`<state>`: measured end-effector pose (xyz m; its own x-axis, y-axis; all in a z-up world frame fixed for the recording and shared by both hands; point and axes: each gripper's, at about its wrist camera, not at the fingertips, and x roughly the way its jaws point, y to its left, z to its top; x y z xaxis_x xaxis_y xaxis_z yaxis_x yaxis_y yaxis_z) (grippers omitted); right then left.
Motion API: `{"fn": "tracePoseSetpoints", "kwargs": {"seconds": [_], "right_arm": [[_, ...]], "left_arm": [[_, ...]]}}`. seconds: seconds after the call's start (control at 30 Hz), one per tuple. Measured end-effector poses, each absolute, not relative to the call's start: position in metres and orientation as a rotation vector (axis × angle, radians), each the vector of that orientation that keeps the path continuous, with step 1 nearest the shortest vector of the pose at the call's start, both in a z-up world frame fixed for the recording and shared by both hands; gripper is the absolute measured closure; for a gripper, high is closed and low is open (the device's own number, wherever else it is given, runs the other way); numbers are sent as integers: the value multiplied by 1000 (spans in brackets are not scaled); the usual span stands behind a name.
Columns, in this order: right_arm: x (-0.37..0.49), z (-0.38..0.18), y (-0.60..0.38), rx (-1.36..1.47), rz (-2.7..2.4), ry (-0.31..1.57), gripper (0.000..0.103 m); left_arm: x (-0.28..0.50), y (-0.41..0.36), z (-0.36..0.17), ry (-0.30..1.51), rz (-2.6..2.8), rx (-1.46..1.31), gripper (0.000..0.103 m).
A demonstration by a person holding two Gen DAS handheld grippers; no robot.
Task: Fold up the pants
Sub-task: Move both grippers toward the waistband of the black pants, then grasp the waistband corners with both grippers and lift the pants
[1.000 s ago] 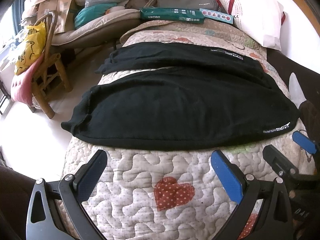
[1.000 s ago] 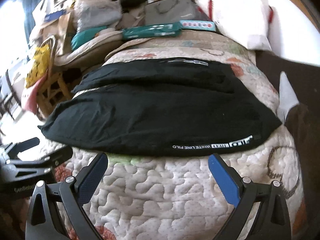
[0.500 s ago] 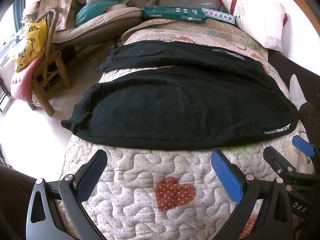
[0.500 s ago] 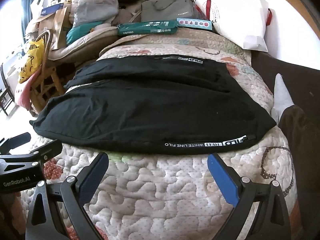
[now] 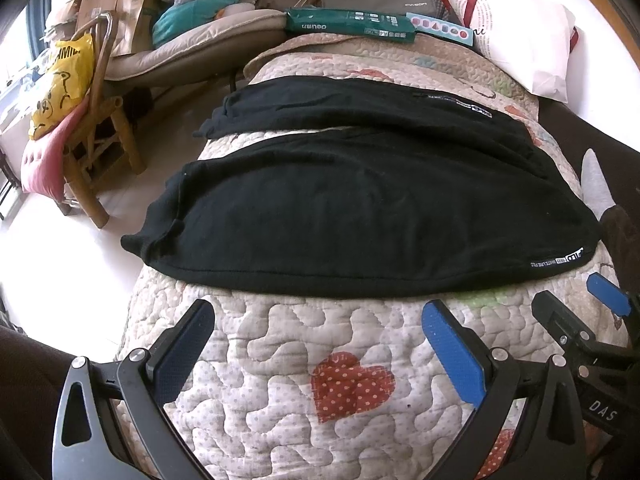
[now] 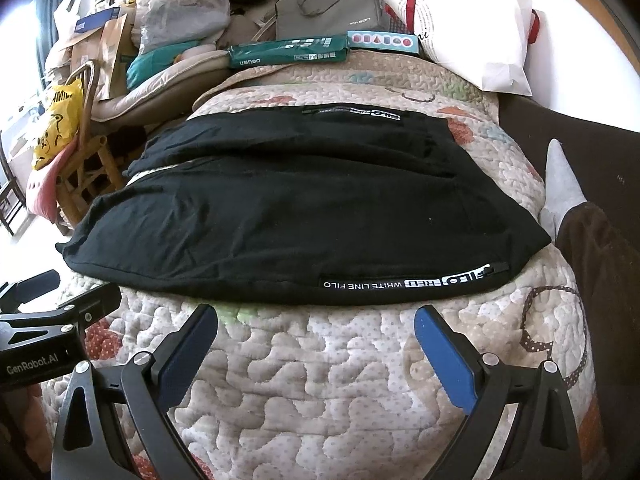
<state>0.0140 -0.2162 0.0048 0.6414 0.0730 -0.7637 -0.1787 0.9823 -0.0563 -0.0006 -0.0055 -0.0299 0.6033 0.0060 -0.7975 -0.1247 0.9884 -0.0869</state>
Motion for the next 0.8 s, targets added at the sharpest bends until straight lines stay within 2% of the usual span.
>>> {"fn": "tracePoseSetpoints", "kwargs": {"seconds": [0.43,0.63,0.8], "right_arm": [[15,10,-216,-139,148,862,3],[48,68,-217,-158,233,814,2],[104,92,-216,-244,315,824,2]], "left_arm": [[5,0,-20,934,62,-163,0],[44,27,24,895,-23,-148,0],[104,55,38,900,-88,-62,0]]}}
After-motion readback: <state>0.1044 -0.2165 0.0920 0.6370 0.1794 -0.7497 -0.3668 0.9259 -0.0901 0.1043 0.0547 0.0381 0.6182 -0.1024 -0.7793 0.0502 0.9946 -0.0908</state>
